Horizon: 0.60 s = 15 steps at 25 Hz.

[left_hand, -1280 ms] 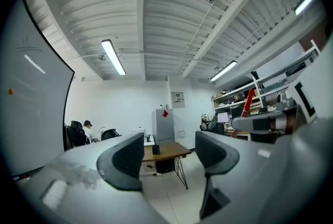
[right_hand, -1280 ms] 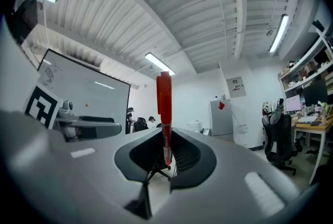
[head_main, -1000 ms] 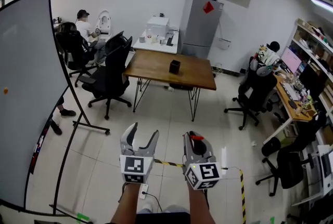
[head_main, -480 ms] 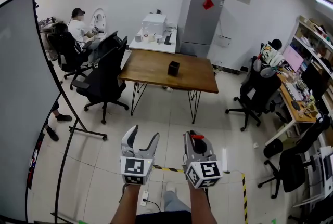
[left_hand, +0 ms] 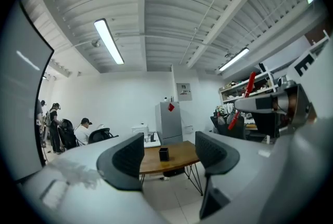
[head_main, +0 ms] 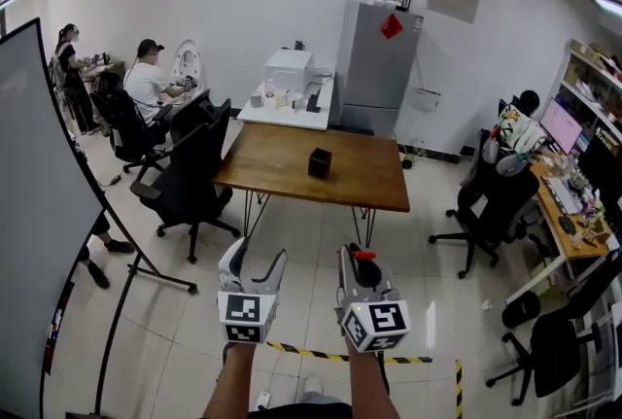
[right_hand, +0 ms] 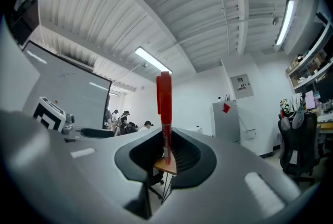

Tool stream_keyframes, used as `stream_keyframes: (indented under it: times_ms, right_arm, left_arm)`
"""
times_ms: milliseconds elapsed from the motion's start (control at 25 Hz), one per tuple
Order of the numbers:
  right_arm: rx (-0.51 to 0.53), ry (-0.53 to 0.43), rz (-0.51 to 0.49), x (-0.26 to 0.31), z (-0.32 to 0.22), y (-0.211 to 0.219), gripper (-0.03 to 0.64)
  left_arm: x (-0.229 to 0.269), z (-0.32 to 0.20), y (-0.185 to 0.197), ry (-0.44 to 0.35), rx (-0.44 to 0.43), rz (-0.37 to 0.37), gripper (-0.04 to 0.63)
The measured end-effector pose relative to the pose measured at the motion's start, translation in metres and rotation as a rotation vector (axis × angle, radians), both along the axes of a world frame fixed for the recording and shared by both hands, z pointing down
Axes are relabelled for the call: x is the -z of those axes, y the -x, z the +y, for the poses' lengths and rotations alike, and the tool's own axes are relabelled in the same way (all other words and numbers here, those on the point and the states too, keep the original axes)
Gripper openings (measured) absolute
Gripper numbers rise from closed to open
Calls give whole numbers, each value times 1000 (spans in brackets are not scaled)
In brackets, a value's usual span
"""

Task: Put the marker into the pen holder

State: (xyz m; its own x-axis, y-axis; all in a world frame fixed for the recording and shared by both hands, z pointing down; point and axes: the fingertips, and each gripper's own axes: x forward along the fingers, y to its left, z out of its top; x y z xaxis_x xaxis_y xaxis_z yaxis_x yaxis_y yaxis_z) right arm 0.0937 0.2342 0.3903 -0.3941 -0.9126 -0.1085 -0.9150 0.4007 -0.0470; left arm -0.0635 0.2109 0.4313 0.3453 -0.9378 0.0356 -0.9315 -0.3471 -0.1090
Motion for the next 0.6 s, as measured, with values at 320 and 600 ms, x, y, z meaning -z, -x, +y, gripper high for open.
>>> stream_keyframes:
  times_ms: [320, 600]
  right_arm:
    - [-10, 23, -64, -13, -82, -62, 48]
    - [54, 48, -84, -21, -126, -54, 48]
  left_arm:
    - [19, -69, -56, -50, 17, -37, 308]
    - [5, -112, -62, -11, 16, -55, 308]
